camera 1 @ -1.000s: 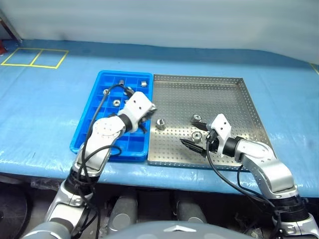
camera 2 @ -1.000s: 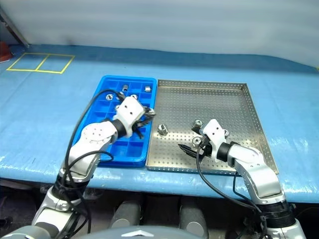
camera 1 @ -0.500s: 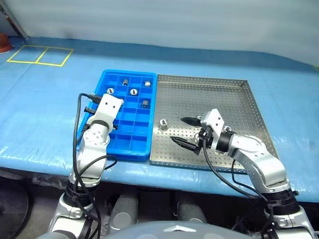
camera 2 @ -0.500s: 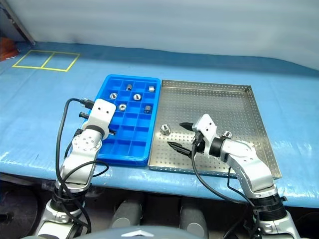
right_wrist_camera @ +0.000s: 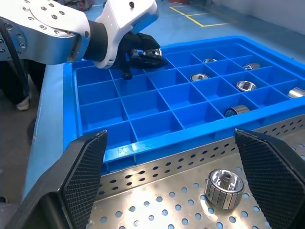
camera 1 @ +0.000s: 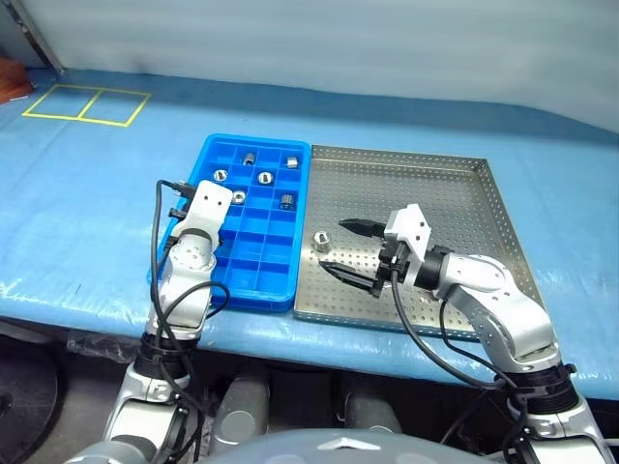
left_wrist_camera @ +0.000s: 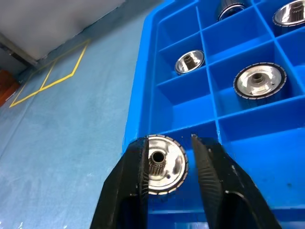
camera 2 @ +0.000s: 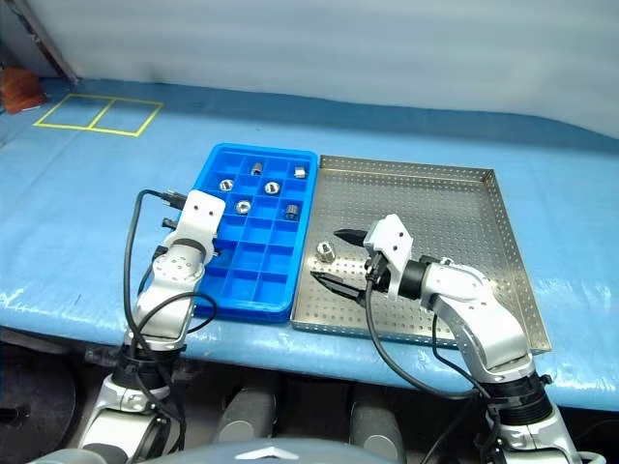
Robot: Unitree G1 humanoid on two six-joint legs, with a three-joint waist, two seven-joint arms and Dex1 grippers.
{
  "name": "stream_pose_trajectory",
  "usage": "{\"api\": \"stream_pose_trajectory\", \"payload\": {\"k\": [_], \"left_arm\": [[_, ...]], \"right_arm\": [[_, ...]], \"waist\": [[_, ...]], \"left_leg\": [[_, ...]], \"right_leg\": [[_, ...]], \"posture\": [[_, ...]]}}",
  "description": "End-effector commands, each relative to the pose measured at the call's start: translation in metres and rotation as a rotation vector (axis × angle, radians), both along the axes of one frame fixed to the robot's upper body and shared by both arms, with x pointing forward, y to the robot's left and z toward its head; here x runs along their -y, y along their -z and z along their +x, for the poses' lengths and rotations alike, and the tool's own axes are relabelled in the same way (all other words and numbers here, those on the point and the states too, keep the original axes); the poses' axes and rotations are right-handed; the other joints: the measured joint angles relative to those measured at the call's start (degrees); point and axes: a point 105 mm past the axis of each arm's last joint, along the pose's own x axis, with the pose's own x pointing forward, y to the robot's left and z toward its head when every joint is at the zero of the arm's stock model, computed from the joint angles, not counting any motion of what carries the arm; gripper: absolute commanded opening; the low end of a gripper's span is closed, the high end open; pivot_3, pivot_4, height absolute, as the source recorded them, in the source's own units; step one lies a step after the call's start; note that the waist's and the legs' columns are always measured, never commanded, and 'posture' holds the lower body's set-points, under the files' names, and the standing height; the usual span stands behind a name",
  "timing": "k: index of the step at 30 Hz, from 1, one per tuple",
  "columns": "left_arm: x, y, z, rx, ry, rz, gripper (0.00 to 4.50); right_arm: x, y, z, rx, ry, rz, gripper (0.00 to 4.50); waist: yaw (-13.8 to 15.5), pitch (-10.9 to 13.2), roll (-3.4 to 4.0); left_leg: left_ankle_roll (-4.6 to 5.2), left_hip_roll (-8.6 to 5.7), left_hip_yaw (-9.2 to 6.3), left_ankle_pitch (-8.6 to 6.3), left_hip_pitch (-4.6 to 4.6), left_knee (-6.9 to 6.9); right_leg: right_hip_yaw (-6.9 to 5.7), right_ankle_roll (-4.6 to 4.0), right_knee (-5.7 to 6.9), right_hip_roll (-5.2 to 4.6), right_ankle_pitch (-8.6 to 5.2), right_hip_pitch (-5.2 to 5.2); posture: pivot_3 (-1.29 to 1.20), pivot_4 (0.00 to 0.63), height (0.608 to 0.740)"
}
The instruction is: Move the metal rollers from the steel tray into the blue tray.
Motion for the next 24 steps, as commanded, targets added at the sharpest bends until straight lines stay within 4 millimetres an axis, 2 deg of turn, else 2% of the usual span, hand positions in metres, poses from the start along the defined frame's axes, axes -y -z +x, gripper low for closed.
{"api": "stream_pose_trajectory", "payload": {"k": [1, 5, 9, 14, 17, 19, 21, 24], "left_arm": [[-0.005, -0.009, 0.003, 0.038, -0.012, 0.006, 3.09], [0.000, -0.015, 0.004, 0.080, -0.003, -0.015, 4.46], [0.019, -0.032, 0.008, 0.180, 0.061, -0.135, 4.48], [0.040, -0.038, 0.009, 0.213, 0.164, -0.205, 4.48], [0.078, -0.047, 0.006, 0.207, 0.373, -0.423, 4.48], [0.107, -0.044, -0.001, 0.113, 0.570, -0.520, 4.48], [0.131, -0.036, -0.013, -0.007, 0.746, -0.527, 4.48], [0.148, -0.024, -0.015, -0.129, 0.852, -0.422, 4.48]], "right_arm": [[-0.001, -0.011, -0.002, 0.059, -0.005, 0.004, 4.50], [0.000, -0.010, -0.002, 0.059, 0.005, 0.001, 4.50], [0.001, -0.008, -0.001, 0.057, 0.013, -0.006, 4.50], [0.003, -0.006, 0.000, 0.055, 0.028, -0.012, 4.50], [0.006, -0.004, 0.000, 0.048, 0.041, -0.021, 4.50], [0.009, -0.002, 0.000, 0.042, 0.052, -0.030, 4.50], [0.012, 0.001, -0.001, 0.037, 0.067, -0.043, 4.50], [0.016, 0.004, -0.002, 0.032, 0.091, -0.052, 4.50]], "waist": [[-0.28, 0.00, 0.00], [-0.49, 0.00, 0.00], [-0.08, 0.01, -0.01], [0.03, 0.01, -0.01], [0.05, 0.01, -0.01], [0.16, 0.01, -0.01], [-0.04, 0.01, -0.01], [-0.62, 0.01, -0.01]], "left_leg": [[0.00, 0.00, 0.00, 0.00, 0.00, 0.00], [0.00, 0.00, 0.00, 0.00, 0.00, -0.02], [0.00, -0.01, 0.00, 0.00, -0.02, 0.00], [0.00, -0.02, 0.00, 0.00, -0.03, 0.01], [0.00, -0.02, 0.01, 0.00, -0.04, 0.01], [-0.01, -0.02, 0.01, 0.00, -0.06, 0.02], [0.00, -0.03, 0.01, 0.00, -0.06, 0.03], [0.00, -0.03, 0.02, 0.00, -0.07, 0.02]], "right_leg": [[0.00, 0.00, 0.00, 0.00, 0.00, 0.00], [0.00, 0.00, 0.00, 0.00, 0.00, 0.00], [0.00, 0.00, -0.02, -0.02, 0.01, 0.01], [0.00, 0.00, -0.04, -0.02, 0.00, 0.01], [0.00, 0.00, -0.04, -0.02, 0.00, 0.01], [0.00, 0.00, -0.04, -0.02, 0.00, 0.01], [0.00, 0.00, -0.05, -0.02, 0.00, 0.01], [0.01, -0.01, -0.05, -0.02, -0.01, 0.00]], "posture": [[0.24, 0.150, 0.740], [0.23, 0.150, 0.740], [0.23, 0.150, 0.740], [0.22, 0.150, 0.740], [0.22, 0.150, 0.740], [0.21, 0.150, 0.740], [0.20, 0.150, 0.740], [0.18, 0.150, 0.740]]}}
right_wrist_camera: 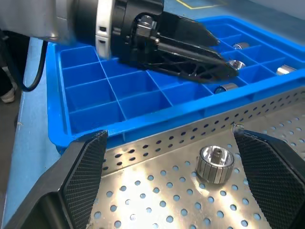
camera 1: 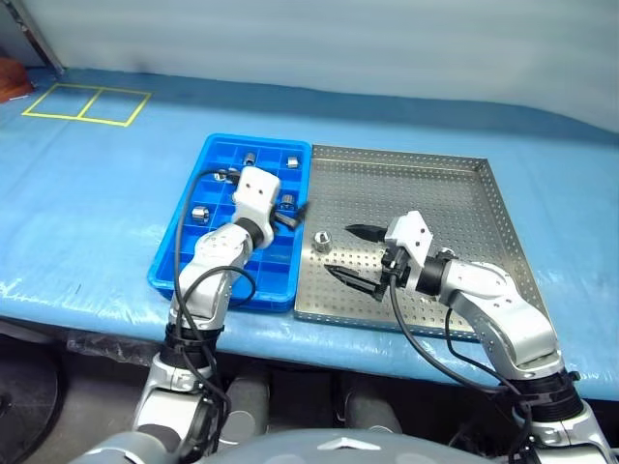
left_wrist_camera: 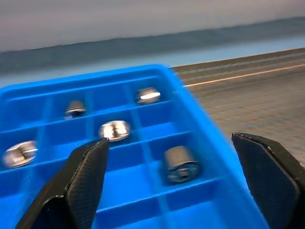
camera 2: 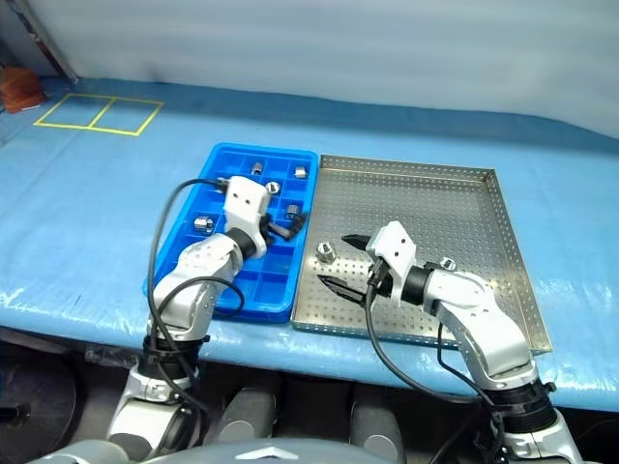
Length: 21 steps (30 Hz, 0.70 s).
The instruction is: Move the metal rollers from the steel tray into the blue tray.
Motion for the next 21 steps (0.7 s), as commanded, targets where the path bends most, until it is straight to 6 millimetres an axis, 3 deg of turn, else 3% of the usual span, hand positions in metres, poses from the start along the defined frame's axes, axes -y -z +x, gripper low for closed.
{"api": "stream_pose_trajectory", "payload": {"k": [1, 8, 16, 21], "left_arm": [[0.023, 0.002, -0.005, -0.020, 0.161, 0.102, 4.48], [0.029, 0.026, 0.005, 0.022, 0.264, 0.513, 4.48], [0.032, 0.036, 0.005, 0.058, 0.373, 0.756, 4.48], [0.032, 0.039, 0.016, 0.058, 0.410, 0.854, 4.48]], "right_arm": [[0.006, -0.011, -0.001, 0.058, 0.026, -0.006, 4.50], [0.010, -0.006, -0.004, 0.057, 0.064, -0.010, 4.50], [0.007, -0.002, -0.004, 0.069, 0.083, 0.013, 4.50], [0.005, -0.001, -0.002, 0.094, 0.102, 0.032, 4.50]], "waist": [[-0.33, 0.00, 0.00], [-2.18, 0.00, 0.00], [-2.88, -0.01, 0.01], [-3.35, -0.01, 0.01]], "left_leg": [[0.00, 0.00, 0.00, 0.00, 0.00, 0.00], [0.01, 0.00, 0.01, 0.00, 0.01, -0.02], [0.01, 0.01, 0.00, 0.00, 0.03, -0.04], [0.01, 0.01, 0.01, 0.00, 0.04, -0.01]], "right_leg": [[0.00, 0.00, 0.00, 0.00, 0.00, 0.00], [0.02, 0.01, -0.01, 0.00, 0.00, -0.01], [0.02, -0.01, 0.01, 0.01, -0.02, 0.00], [0.02, -0.01, 0.02, 0.01, -0.02, 0.00]], "posture": [[0.17, 0.150, 0.740], [0.14, 0.150, 0.740], [0.13, 0.150, 0.740], [0.11, 0.150, 0.740]]}}
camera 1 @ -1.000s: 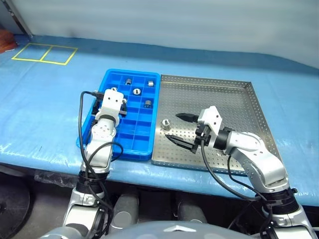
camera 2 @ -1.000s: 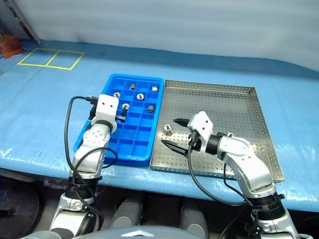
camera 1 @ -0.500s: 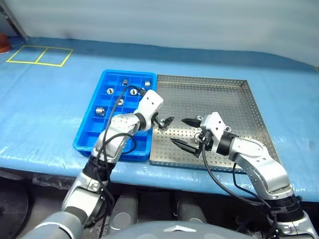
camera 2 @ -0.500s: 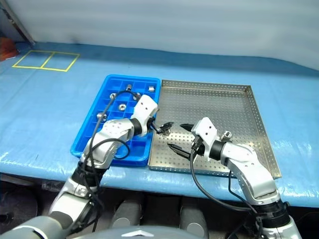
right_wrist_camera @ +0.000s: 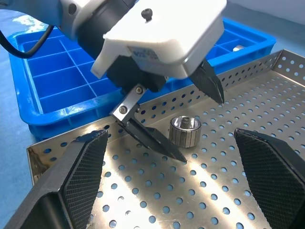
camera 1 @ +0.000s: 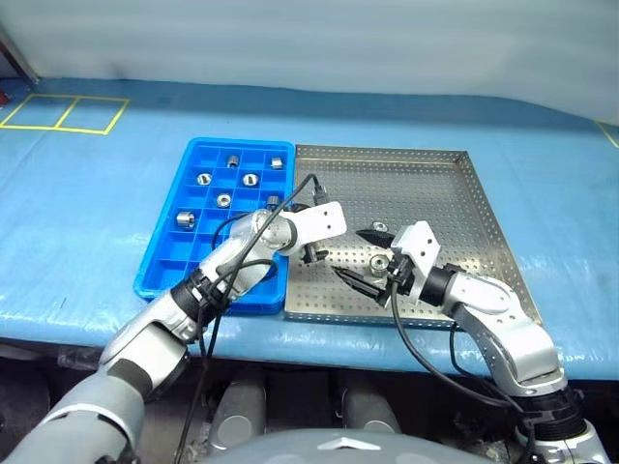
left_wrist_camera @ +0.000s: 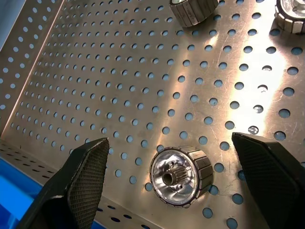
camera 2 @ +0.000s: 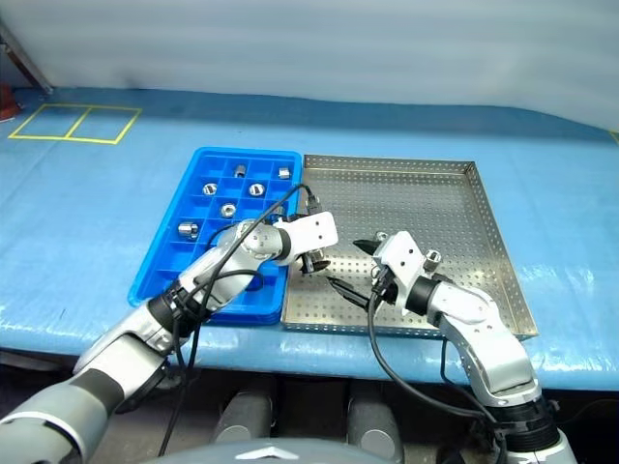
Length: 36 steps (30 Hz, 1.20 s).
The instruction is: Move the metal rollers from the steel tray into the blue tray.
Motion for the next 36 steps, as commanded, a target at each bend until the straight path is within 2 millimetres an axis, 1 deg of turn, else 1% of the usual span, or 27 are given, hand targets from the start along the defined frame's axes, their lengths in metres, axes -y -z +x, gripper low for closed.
{"api": "stream_pose_trajectory", "payload": {"k": [1, 7, 13, 19, 23, 26, 27, 29, 32, 36], "left_arm": [[-0.005, -0.001, 0.011, 0.021, 0.006, 0.075, 4.48], [-0.008, -0.005, 0.020, 0.054, 0.034, 0.165, 4.48], [-0.012, -0.019, 0.030, 0.109, 0.065, 0.233, 4.48], [-0.016, -0.018, 0.030, 0.103, 0.107, 0.288, 4.48], [-0.017, -0.018, 0.029, 0.096, 0.117, 0.293, 4.48], [-0.018, -0.014, 0.028, 0.084, 0.114, 0.292, 3.93], [-0.018, -0.013, 0.028, 0.079, 0.114, 0.291, 3.67], [-0.017, -0.011, 0.027, 0.073, 0.114, 0.290, 2.93], [-0.015, -0.014, 0.029, 0.079, 0.103, 0.268, 1.95], [-0.012, -0.017, 0.029, 0.081, 0.097, 0.231, 1.95]], "right_arm": [[-0.002, -0.008, 0.001, 0.066, 0.013, 0.019, 4.50], [0.000, -0.009, 0.003, 0.098, 0.053, 0.045, 4.50], [-0.001, -0.007, 0.005, 0.127, 0.095, 0.081, 4.50], [-0.003, -0.007, 0.007, 0.156, 0.134, 0.113, 4.50], [-0.003, -0.006, 0.007, 0.164, 0.147, 0.120, 4.50], [-0.002, -0.005, 0.007, 0.166, 0.156, 0.121, 4.50], [-0.002, -0.005, 0.007, 0.167, 0.158, 0.122, 4.50], [-0.002, -0.005, 0.008, 0.169, 0.161, 0.120, 4.50], [-0.001, -0.006, 0.009, 0.170, 0.162, 0.116, 4.50], [-0.003, -0.005, 0.010, 0.167, 0.154, 0.105, 4.50]], "waist": [[-0.29, 0.00, 0.00], [-1.47, 0.00, 0.00], [-1.84, 0.00, 0.00], [-2.39, 0.00, 0.00], [-2.58, 0.00, 0.00], [-2.86, 0.00, 0.00], [-2.92, 0.00, 0.00], [-3.05, 0.00, 0.00], [-3.06, 0.00, 0.00], [-3.07, 0.00, 0.00]], "left_leg": [[0.00, 0.00, 0.00, 0.00, 0.00, 0.00], [0.00, 0.01, 0.00, 0.00, -0.06, -0.06], [0.00, 0.02, 0.01, 0.00, -0.04, -0.04], [0.01, 0.02, 0.03, 0.00, -0.09, -0.06], [0.01, 0.02, 0.03, 0.00, -0.08, -0.05], [0.01, 0.02, 0.04, 0.00, -0.07, -0.04], [0.00, 0.02, 0.04, 0.00, -0.08, -0.04], [0.01, 0.02, 0.04, 0.00, -0.08, -0.04], [0.01, 0.02, 0.04, 0.00, -0.07, -0.05], [0.01, 0.01, 0.04, 0.00, -0.08, -0.03]], "right_leg": [[0.00, 0.00, 0.00, 0.00, 0.00, -0.01], [0.00, -0.01, 0.00, 0.02, -0.01, -0.08], [0.02, -0.01, 0.04, 0.03, -0.01, -0.07], [0.04, -0.01, 0.03, 0.02, -0.01, -0.12], [0.05, -0.01, 0.03, 0.02, -0.01, -0.11], [0.06, -0.01, 0.04, 0.02, 0.00, -0.11], [0.06, -0.01, 0.04, 0.02, 0.00, -0.11], [0.07, -0.01, 0.05, 0.02, 0.00, -0.11], [0.07, -0.01, 0.05, 0.03, -0.01, -0.11], [0.08, 0.00, 0.05, 0.03, 0.00, -0.11]], "posture": [[0.10, 0.150, 0.740], [0.07, 0.150, 0.740], [0.04, 0.150, 0.740], [-0.01, 0.150, 0.740], [-0.02, 0.150, 0.740], [-0.02, 0.150, 0.740], [-0.02, 0.150, 0.740], [-0.02, 0.150, 0.740], [-0.01, 0.150, 0.740], [0.00, 0.150, 0.740]]}}
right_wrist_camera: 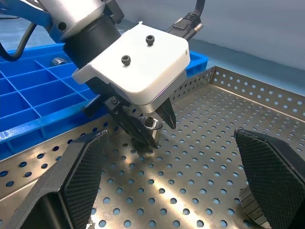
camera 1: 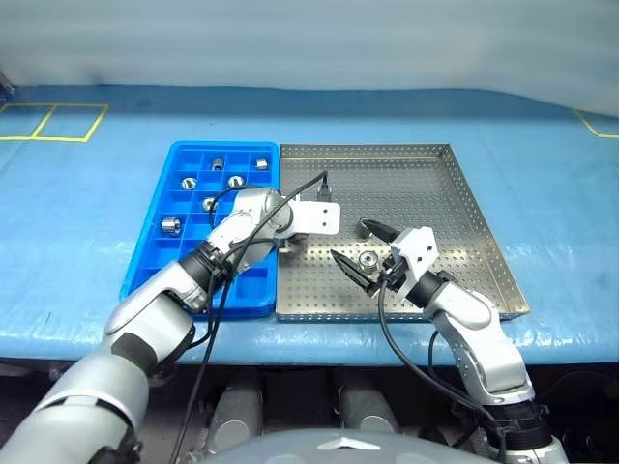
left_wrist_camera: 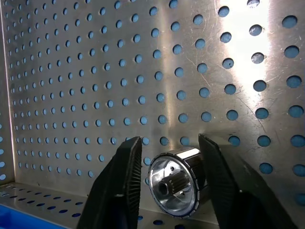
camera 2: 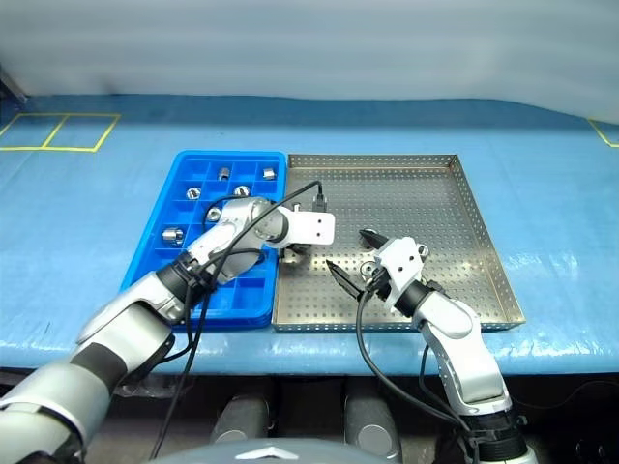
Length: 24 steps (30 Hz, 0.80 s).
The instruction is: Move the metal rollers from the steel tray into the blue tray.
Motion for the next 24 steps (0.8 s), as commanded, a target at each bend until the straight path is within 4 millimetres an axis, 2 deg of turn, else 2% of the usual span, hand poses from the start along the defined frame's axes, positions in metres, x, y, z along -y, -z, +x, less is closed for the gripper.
{"api": "stream_pose_trajectory", "payload": {"k": [1, 14, 17, 22, 23, 24], "left_arm": [[0.004, -0.015, 0.004, 0.037, -0.013, -0.067, 1.95], [0.001, -0.029, 0.008, 0.060, -0.025, -0.119, 1.95], [0.003, -0.038, 0.009, 0.082, 0.000, -0.141, 2.58], [0.006, -0.041, 0.010, 0.081, 0.028, -0.131, 4.25], [0.005, -0.042, 0.012, 0.090, 0.014, -0.125, 4.47], [0.005, -0.043, 0.013, 0.095, 0.004, -0.121, 4.47]], "right_arm": [[-0.003, -0.010, 0.000, 0.044, -0.016, -0.001, 4.50], [-0.008, -0.009, 0.003, 0.042, -0.040, 0.002, 4.50], [-0.011, -0.009, 0.004, 0.045, -0.044, 0.008, 4.50], [-0.016, -0.006, 0.004, 0.048, -0.046, 0.014, 4.50], [-0.017, -0.006, 0.004, 0.050, -0.047, 0.017, 4.50], [-0.017, -0.006, 0.004, 0.051, -0.047, 0.019, 4.50]], "waist": [[0.02, 0.00, 0.00], [0.17, 0.00, 0.00], [0.16, 0.00, 0.00], [0.15, 0.00, 0.00], [0.13, 0.00, 0.00], [0.12, 0.00, 0.00]], "left_leg": [[0.00, 0.00, 0.00, 0.00, 0.00, 0.00], [0.00, 0.00, 0.00, 0.00, 0.01, 0.00], [0.00, 0.00, 0.00, 0.00, 0.02, 0.01], [0.00, 0.00, 0.00, 0.00, 0.02, 0.01], [0.00, 0.00, 0.01, 0.00, 0.02, 0.01], [0.00, 0.00, 0.00, 0.00, 0.02, 0.01]], "right_leg": [[0.00, 0.00, 0.00, 0.00, 0.00, 0.00], [0.01, 0.01, 0.02, 0.01, 0.01, 0.01], [0.01, 0.02, 0.03, 0.01, 0.01, 0.01], [0.01, 0.02, 0.04, 0.01, 0.01, 0.01], [0.01, 0.02, 0.04, 0.01, 0.01, 0.01], [0.02, 0.02, 0.04, 0.01, 0.01, 0.01]], "posture": [[0.00, 0.150, 0.740], [0.02, 0.150, 0.740], [0.02, 0.150, 0.740], [0.00, 0.150, 0.740], [0.00, 0.150, 0.740], [0.00, 0.150, 0.740]]}}
